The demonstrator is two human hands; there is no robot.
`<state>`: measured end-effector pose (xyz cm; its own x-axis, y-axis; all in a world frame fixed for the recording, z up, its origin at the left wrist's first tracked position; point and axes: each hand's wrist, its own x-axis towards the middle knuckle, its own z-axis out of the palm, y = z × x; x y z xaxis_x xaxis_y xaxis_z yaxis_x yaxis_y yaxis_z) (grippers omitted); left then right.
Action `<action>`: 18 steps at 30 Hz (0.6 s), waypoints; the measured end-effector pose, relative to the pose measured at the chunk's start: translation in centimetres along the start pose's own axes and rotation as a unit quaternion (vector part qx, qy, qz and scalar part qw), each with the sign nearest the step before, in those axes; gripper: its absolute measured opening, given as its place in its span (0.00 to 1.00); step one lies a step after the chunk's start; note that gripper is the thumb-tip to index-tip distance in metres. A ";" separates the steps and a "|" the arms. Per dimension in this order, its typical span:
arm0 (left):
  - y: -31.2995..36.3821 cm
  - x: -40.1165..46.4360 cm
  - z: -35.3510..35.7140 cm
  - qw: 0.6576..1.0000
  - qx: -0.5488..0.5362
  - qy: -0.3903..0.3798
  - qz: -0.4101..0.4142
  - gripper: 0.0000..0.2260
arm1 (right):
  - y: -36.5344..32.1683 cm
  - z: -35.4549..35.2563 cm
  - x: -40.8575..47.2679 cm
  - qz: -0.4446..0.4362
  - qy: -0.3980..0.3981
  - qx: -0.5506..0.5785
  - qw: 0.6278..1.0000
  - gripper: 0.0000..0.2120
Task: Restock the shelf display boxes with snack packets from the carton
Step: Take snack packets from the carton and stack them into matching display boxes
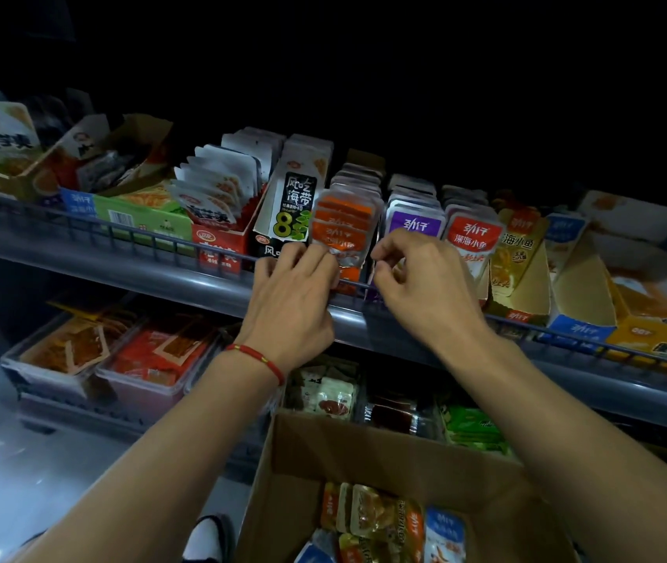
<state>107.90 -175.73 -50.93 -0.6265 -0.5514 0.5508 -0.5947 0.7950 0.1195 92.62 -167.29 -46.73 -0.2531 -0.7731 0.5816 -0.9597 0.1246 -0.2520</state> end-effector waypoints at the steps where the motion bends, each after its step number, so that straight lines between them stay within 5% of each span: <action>1: 0.0 -0.1 0.0 1.000 -0.001 -0.001 0.005 0.18 | 0.0 0.0 -0.1 -0.001 -0.003 0.000 1.000 0.05; 13: 3.3 -4.6 1.2 0.998 -0.043 -0.001 0.035 0.16 | 2.7 -2.2 -8.2 -0.005 -0.089 0.006 0.996 0.06; 18: 7.6 -9.5 4.7 0.977 -0.075 -0.172 0.105 0.15 | 7.3 -1.7 -15.0 0.020 -0.215 -0.036 0.976 0.06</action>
<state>106.94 -165.60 -59.11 -0.8742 -0.4048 0.2682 -0.3714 0.9132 0.1677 89.25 -153.67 -55.96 -0.2301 -0.9543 0.1909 -0.9601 0.1906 -0.2044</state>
